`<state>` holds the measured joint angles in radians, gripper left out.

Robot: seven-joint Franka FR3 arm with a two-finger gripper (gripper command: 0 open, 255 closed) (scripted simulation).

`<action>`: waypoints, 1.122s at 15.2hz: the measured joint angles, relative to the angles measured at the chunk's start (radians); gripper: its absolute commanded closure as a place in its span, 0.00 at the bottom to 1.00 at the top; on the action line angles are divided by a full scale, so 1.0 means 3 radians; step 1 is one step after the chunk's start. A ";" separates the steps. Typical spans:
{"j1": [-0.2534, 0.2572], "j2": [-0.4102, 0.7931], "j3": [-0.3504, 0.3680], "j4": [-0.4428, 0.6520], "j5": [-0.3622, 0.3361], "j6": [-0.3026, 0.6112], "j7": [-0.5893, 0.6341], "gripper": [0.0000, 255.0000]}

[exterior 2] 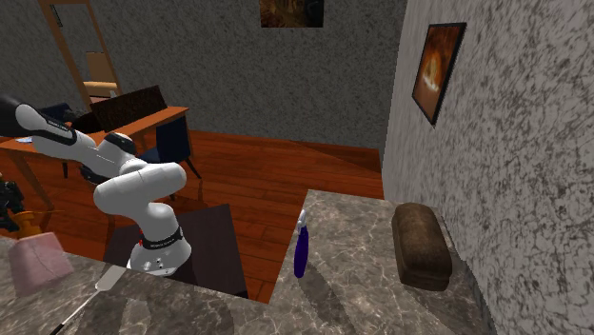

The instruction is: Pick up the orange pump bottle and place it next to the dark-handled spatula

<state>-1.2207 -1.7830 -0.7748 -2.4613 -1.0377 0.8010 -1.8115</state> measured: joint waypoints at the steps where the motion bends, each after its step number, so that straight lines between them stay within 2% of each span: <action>1: -0.0065 -0.0001 -0.0045 -0.0053 -0.0019 0.0048 -0.0030 1.00; 10: -0.0535 -0.0001 -0.0476 -0.0406 -0.0282 0.0438 -0.0290 1.00; 16: -0.0563 -0.0002 -0.0506 -0.0435 -0.0297 0.0469 -0.0296 1.00; 17: -0.0563 -0.0002 -0.0506 -0.0435 -0.0297 0.0469 -0.0296 0.00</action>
<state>-1.3897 -1.7837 -0.9267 -2.5918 -1.1268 0.9418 -1.9004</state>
